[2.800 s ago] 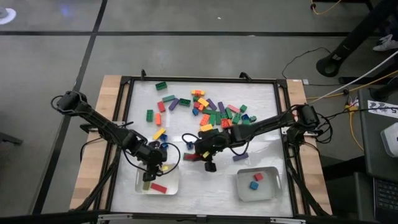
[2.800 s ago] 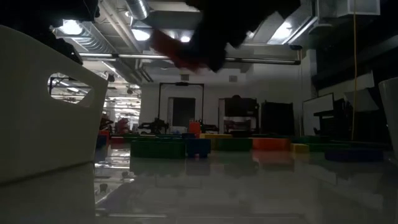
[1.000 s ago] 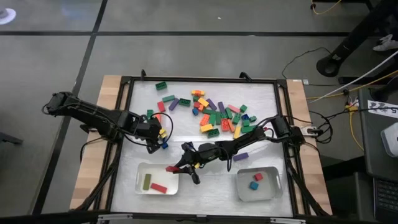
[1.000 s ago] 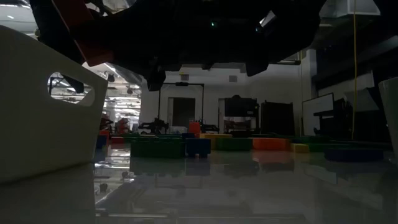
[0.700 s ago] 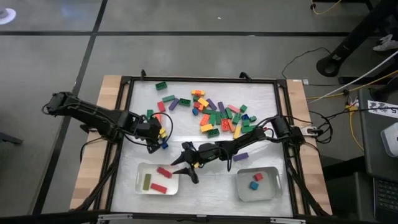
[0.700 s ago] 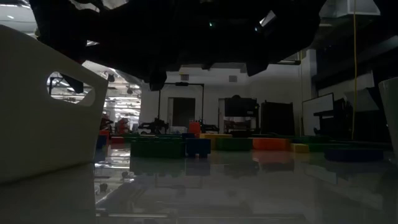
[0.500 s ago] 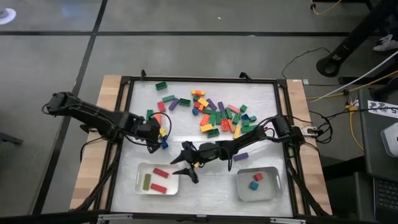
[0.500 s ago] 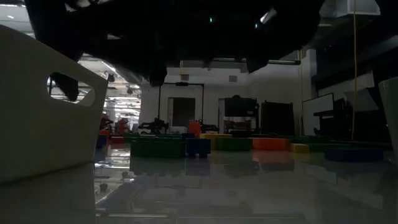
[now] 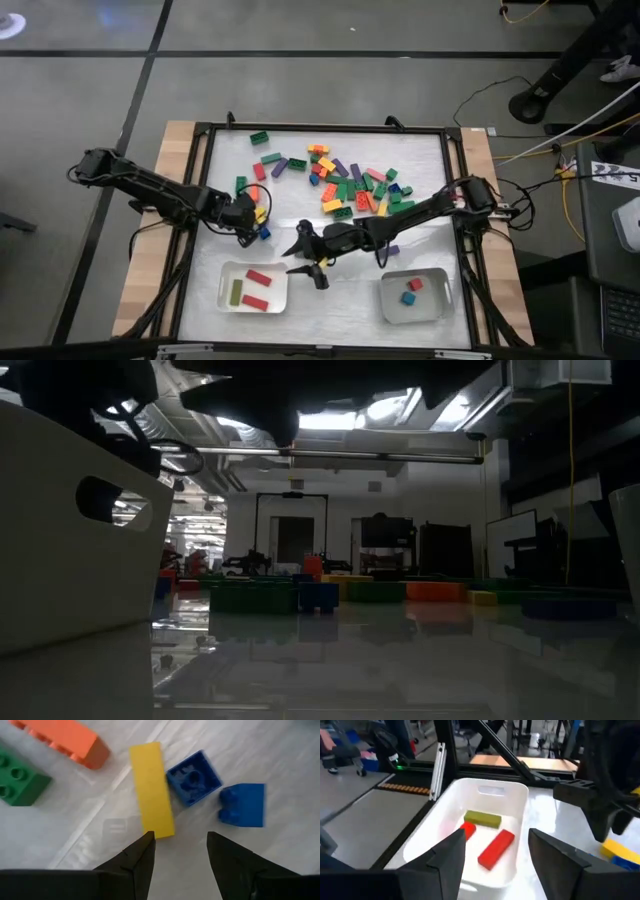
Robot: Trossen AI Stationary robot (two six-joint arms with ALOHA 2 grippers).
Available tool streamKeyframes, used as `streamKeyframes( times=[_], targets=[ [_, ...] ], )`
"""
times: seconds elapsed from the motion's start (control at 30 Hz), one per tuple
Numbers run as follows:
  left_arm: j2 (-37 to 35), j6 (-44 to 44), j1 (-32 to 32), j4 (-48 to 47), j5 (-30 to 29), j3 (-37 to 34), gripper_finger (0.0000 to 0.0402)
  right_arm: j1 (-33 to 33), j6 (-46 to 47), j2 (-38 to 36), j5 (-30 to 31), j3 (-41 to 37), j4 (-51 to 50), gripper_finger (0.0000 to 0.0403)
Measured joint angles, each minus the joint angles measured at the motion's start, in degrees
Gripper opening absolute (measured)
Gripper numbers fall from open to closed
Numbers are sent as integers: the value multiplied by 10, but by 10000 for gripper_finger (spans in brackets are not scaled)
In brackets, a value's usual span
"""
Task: Sort blocks by size
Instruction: Put the rectangular yellow block into the white bin
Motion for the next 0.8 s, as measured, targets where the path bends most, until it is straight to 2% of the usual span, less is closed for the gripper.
streamKeyframes(
  times=[0.23, 0.43, 0.8],
  targets=[
    [-1, 10, 0, 19, -48, -22, 166, 0, 0, -22, 19, 0, -74, 214],
    [-1, 16, 0, 83, -50, -57, 166, 0, 0, -32, 19, 0, -120, 214],
    [-1, 21, 0, 102, -56, -90, 166, 0, 0, -84, 20, 0, -267, 214]
  ],
)
